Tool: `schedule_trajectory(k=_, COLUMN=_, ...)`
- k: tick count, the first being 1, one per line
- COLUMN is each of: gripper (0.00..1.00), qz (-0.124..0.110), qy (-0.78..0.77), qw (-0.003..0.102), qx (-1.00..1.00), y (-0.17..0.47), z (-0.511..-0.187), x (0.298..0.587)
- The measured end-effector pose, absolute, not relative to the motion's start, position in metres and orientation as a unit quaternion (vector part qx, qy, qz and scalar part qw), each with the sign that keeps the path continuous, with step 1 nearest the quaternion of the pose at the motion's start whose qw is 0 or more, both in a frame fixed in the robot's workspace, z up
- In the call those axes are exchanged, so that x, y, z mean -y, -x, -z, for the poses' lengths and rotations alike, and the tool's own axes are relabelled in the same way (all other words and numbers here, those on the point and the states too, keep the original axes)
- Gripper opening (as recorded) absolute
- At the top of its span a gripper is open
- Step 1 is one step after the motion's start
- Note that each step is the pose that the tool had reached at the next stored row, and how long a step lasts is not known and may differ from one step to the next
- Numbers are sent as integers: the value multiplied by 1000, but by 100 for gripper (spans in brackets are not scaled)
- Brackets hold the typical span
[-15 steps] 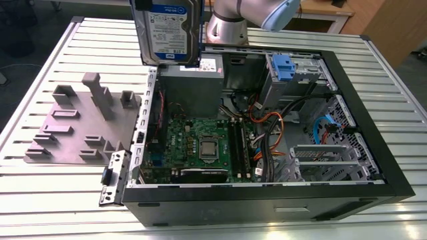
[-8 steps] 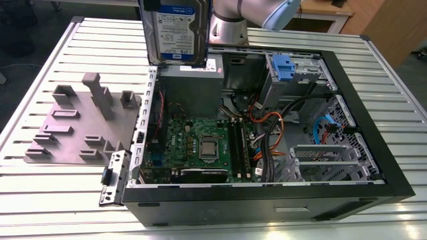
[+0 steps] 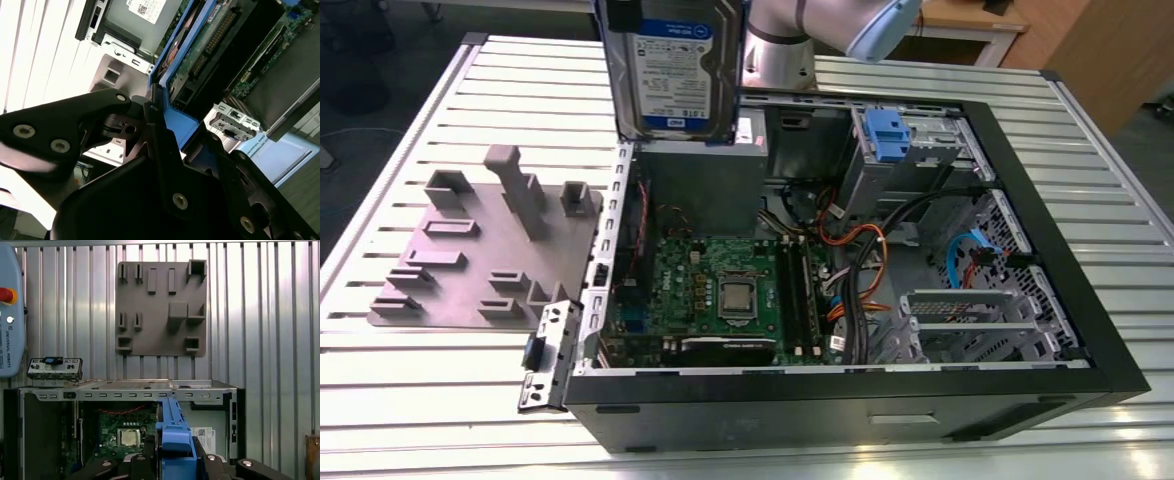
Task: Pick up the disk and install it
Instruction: 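Pick up the disk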
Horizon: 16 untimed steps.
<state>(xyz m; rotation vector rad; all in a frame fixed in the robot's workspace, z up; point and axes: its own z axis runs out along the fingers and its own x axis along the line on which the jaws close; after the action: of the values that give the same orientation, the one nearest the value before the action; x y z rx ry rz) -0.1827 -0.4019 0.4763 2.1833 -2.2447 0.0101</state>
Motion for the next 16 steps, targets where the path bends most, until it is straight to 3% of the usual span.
schedule_trajectory(k=16, gripper=37, qz=-5, qy=-697, qw=3, qx=717, y=161, z=-476, x=406)
